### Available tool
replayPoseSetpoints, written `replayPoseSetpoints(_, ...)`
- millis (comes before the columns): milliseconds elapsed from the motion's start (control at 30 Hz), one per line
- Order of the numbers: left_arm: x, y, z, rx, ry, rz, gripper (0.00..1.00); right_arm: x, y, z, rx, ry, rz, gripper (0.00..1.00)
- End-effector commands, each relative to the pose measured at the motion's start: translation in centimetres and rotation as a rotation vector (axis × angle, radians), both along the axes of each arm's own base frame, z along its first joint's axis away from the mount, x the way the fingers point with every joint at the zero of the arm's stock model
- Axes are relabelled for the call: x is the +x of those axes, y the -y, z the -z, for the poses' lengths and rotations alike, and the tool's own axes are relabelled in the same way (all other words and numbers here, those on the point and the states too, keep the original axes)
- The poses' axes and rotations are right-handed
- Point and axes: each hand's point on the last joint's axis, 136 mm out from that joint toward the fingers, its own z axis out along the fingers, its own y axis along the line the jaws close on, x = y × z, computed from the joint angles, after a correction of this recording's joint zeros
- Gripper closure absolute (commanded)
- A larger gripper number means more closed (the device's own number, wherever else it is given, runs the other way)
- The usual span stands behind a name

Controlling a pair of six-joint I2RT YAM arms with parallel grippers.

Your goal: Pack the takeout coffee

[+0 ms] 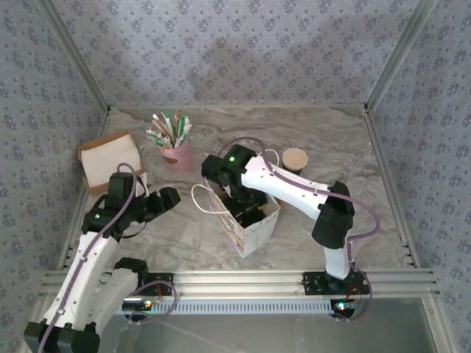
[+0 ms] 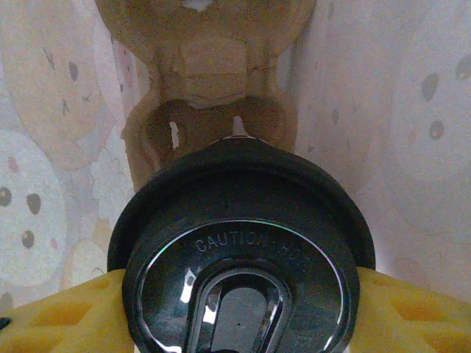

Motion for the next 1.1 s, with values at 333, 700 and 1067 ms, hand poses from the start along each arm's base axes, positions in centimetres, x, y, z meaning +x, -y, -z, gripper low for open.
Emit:
replayPoseSetpoints(333,0.7,1.2,0.4,0.004,0.009,0.010,0.26,0.2,-0.1,-2.2,0.082,0.080,-0.035,0.35)
replayPoseSetpoints(700,0.6,1.5,0.4,0.015,0.004,0.020,0.26,0.2,-1.0,-1.9,0.135,0.105,-0.042,0.34)
replayPoseSetpoints(1067,0.3,2.2,1.0,0.028,-0.018,0.029,0.27,0.0,-0.7,-1.8,0.166,0.127,-0.041,0.34)
